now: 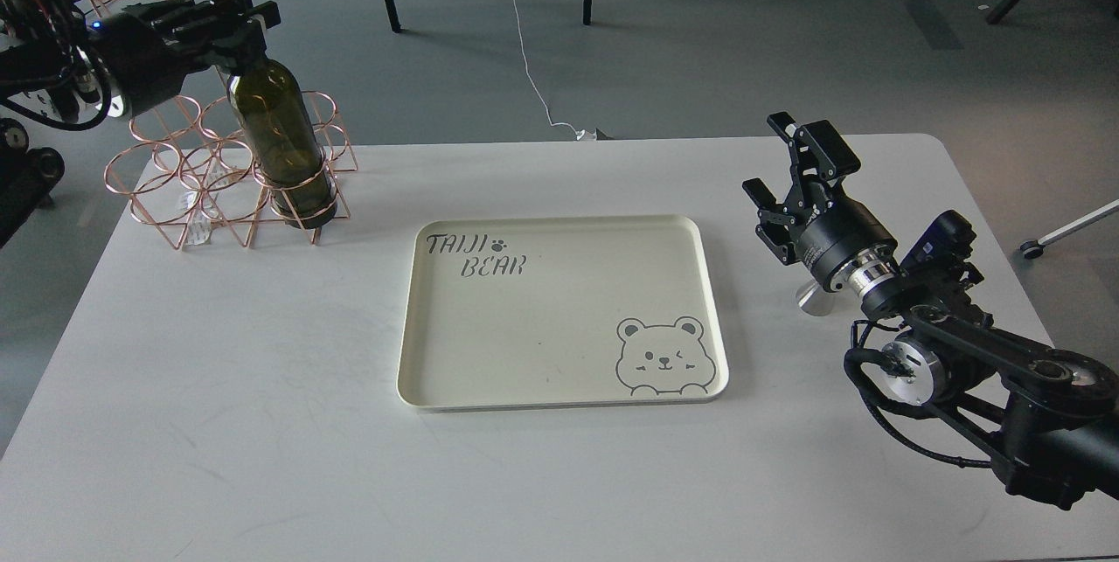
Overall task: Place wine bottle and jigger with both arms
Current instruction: 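Hold the bottle in the rack with the left gripper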
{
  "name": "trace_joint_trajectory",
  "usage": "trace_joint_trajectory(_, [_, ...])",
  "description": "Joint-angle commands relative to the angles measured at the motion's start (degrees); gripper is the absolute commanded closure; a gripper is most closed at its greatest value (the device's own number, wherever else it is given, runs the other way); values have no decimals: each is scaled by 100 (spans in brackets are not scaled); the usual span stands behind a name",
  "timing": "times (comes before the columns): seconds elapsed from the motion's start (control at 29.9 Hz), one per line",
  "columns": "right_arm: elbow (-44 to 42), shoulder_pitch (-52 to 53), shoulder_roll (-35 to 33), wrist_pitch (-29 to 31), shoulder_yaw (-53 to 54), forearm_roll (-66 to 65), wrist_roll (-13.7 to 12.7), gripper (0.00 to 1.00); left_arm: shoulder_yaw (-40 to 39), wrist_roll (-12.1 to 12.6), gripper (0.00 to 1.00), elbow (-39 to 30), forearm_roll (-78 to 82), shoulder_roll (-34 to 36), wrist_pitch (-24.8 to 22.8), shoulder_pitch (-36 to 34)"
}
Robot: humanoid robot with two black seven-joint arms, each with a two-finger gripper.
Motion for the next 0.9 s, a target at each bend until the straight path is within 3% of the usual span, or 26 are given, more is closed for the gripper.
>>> trace_joint_trajectory(0.0, [0,0,0,0,0,-1,0,1,0,2,82,0,2,-7,-2,2])
trace_joint_trajectory(0.1, [0,0,0,0,0,-1,0,1,0,2,80,18,-6,-8,-10,2])
trace_joint_trajectory(0.2, [0,-9,0,0,0,-1,0,1,0,2,70,114,-24,1,-2,19])
trace_joint_trajectory(0.64, [0,-44,0,0,0,-71,0,1,0,2,70,307,-41,28,-90,-42])
trace_joint_trajectory(0.87, [0,-70,0,0,0,-71,0,1,-9,2,75,360,-50,19,-300,-69])
